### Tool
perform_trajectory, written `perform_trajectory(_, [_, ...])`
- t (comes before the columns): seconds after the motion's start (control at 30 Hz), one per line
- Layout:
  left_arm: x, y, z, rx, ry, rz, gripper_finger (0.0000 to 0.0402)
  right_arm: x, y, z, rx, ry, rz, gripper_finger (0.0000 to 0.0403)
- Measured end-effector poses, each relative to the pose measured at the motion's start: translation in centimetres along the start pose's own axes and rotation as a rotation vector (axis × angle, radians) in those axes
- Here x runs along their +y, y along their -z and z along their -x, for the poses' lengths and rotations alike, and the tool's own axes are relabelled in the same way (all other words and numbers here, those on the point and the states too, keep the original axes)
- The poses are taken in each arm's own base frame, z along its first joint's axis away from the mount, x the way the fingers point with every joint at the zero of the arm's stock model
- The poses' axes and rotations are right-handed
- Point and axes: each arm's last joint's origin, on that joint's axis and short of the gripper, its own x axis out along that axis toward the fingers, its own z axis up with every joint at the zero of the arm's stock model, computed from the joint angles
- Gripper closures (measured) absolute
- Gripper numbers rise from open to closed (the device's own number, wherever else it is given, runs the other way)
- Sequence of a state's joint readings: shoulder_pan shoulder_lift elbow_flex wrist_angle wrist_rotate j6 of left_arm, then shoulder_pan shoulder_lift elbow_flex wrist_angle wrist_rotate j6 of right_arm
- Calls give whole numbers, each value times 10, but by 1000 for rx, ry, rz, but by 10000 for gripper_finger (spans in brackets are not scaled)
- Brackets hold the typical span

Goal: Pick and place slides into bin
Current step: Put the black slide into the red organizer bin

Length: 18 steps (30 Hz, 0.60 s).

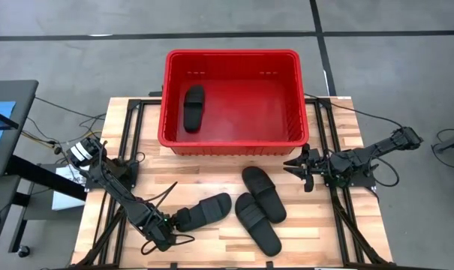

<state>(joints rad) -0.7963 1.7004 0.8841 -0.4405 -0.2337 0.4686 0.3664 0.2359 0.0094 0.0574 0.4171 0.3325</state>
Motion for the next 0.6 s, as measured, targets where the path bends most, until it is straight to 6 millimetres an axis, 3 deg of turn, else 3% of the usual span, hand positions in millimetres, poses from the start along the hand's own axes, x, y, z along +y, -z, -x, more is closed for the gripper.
perform_trajectory(0.17, [1,0,-1,1,-15,1,261,0,0,0,0,0,0,305])
perform_trajectory(0.43, [4,2,-2,-4,10,63,385,0,0,0,0,0,0,305])
perform_trajectory(0.6, [5,3,-2,-5,15,108,388,0,0,0,0,0,0,305])
